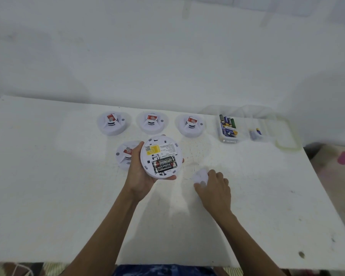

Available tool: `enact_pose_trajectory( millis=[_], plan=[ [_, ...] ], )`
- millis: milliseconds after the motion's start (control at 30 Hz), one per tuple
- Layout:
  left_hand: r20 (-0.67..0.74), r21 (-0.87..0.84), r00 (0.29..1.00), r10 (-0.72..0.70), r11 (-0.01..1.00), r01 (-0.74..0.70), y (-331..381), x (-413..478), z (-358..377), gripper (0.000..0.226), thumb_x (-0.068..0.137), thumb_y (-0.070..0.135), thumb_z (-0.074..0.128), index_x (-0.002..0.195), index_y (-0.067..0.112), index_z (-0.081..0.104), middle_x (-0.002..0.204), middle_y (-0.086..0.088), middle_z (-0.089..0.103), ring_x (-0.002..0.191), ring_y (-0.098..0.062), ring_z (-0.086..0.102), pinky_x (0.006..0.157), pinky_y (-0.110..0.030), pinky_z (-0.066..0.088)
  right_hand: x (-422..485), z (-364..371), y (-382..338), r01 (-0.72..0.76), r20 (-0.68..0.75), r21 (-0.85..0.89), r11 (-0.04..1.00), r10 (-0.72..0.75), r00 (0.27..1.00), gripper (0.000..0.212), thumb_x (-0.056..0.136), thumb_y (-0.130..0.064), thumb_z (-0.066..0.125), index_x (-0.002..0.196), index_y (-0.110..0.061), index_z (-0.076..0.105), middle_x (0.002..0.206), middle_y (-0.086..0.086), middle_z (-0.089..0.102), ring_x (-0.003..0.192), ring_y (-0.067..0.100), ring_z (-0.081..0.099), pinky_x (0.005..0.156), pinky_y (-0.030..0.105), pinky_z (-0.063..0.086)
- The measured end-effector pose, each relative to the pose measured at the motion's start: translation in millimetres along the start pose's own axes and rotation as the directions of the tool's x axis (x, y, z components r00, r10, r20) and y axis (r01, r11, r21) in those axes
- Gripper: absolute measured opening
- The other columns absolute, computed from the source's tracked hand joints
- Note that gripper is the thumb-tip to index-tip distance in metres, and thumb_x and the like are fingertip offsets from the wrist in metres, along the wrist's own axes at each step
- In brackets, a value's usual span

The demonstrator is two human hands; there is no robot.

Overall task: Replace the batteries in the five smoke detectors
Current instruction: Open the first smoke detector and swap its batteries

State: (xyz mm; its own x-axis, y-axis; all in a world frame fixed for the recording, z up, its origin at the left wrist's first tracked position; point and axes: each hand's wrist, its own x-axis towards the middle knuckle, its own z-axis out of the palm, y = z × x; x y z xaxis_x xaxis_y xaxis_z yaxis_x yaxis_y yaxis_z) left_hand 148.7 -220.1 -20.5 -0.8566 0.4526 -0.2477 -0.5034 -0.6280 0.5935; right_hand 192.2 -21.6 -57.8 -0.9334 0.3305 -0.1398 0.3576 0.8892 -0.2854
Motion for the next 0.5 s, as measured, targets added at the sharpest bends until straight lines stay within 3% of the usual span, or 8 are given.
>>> enact_pose_trajectory(
  millis=[133,233,300,400,500],
  plan=[
    [-0.031,0.002,0.999,0.009,1.000,-0.009,0,-1,-3,0.086,0.068,0.063,0.068,0.138,0.018,0.046,0.138,-0.020,0.052,0.122,-0.047,0.050,0.070,-0.049,0.057,-4,3,-2,0.059,-0.028,0.161,0.985,-0.056,0.998,0.010,0.094,-0.019,0.053,0.090,-0.014,0.045,0.089,0.001,0.052,0.077,0.012,0.044,0.060,0.013,0.031],
    [-0.018,-0.007,1.000,0.010,1.000,-0.010,0,-3,-5,0.074,0.070,0.062,0.067,0.130,0.021,0.055,0.133,-0.018,0.057,0.116,-0.045,0.056,0.069,-0.048,0.058,-5,-8,-6,0.039,0.008,0.362,0.931,-0.045,0.999,0.021,0.094,-0.011,0.052,0.078,-0.014,0.037,0.068,-0.001,0.043,0.057,0.008,0.037,0.049,0.014,0.027],
    [-0.029,-0.019,1.000,0.013,1.000,-0.014,0,-3,-4,0.068,0.071,0.061,0.066,0.127,0.022,0.059,0.133,-0.019,0.056,0.115,-0.044,0.057,0.070,-0.049,0.058,-6,-24,-14,0.028,0.029,0.473,0.881,-0.047,0.998,0.024,0.094,-0.016,0.051,0.075,-0.016,0.035,0.066,0.000,0.042,0.055,0.009,0.036,0.049,0.017,0.029],
    [-0.072,-0.014,0.997,0.023,1.000,-0.024,0,-5,-1,0.056,0.085,0.058,0.042,0.124,0.022,0.059,0.131,-0.019,0.058,0.113,-0.043,0.058,0.070,-0.048,0.059,-10,-47,-26,0.037,0.024,0.576,0.816,-0.063,0.998,0.026,0.095,-0.027,0.050,0.076,-0.018,0.034,0.067,-0.001,0.039,0.055,0.008,0.035,0.049,0.016,0.031],
    [-0.096,-0.006,0.994,0.042,0.999,-0.043,3,-6,5,0.056,0.084,0.055,0.033,0.117,0.024,0.066,0.127,-0.017,0.062,0.111,-0.042,0.060,0.069,-0.048,0.059,-14,-66,-35,0.114,-0.024,0.644,0.757,-0.129,0.991,0.025,0.093,-0.024,0.051,0.075,-0.021,0.033,0.066,-0.005,0.035,0.053,0.005,0.032,0.048,0.016,0.032]
  ],
)
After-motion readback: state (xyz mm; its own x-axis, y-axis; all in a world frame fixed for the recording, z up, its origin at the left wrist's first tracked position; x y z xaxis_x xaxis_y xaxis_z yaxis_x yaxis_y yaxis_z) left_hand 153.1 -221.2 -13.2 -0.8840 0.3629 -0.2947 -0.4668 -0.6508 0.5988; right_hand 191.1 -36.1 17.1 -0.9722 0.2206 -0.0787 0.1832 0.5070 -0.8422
